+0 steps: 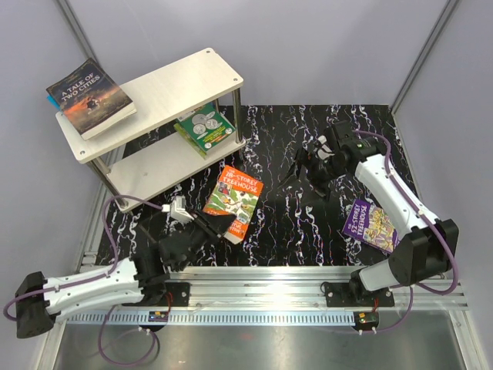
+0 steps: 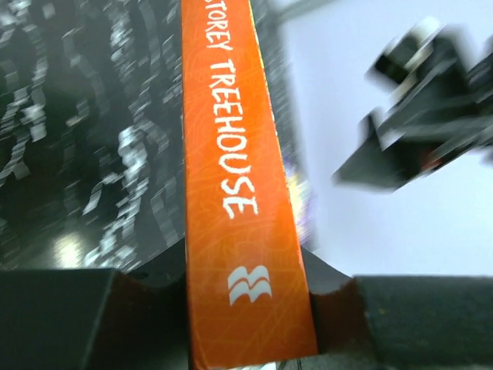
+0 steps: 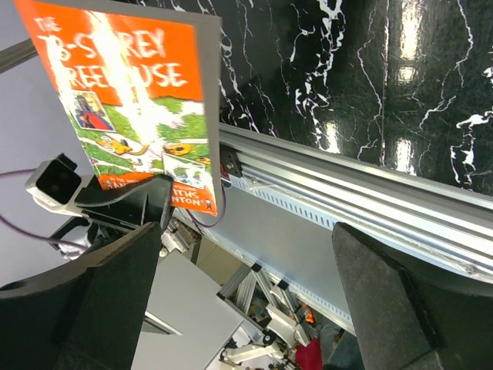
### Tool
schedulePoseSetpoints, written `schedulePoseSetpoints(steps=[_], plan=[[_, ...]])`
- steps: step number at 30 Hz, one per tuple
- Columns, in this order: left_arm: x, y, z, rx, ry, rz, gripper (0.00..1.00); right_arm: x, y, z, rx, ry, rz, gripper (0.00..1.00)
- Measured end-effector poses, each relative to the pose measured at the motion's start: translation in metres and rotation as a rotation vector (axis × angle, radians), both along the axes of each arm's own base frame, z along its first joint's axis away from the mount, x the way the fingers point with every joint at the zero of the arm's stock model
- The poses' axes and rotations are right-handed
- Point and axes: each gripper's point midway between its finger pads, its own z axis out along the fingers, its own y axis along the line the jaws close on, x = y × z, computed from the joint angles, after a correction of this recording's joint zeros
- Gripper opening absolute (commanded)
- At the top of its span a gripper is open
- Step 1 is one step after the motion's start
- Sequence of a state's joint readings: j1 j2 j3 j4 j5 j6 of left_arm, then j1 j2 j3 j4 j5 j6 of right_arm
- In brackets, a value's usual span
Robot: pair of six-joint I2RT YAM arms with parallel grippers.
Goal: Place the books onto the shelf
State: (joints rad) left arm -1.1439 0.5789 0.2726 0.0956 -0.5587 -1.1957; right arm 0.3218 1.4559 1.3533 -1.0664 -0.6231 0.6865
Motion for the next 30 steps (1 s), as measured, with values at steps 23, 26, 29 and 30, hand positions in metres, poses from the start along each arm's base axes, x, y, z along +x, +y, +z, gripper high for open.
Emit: schedulePoseSetpoints(steps=[23,26,29,30], plan=[[0.135,0.075,0.055,-0.425,-0.227,0.736,0.00,-0.008,0.004,-0.009,0.039,0.013,0.035,0.99],[0.162,0.073,0.045,-0.399,-0.218,0.774,0.00,-0.009,0.005,-0.012,0.036,0.017,0.046,0.99],[0.186,0.067,0.037,-0.377,-0.210,0.787,0.00,-0.010,0.006,-0.014,0.032,0.020,0.056,0.98],[0.195,0.064,0.036,-0.377,-0.209,0.791,0.00,-0.010,0.006,-0.014,0.031,0.021,0.059,0.98]])
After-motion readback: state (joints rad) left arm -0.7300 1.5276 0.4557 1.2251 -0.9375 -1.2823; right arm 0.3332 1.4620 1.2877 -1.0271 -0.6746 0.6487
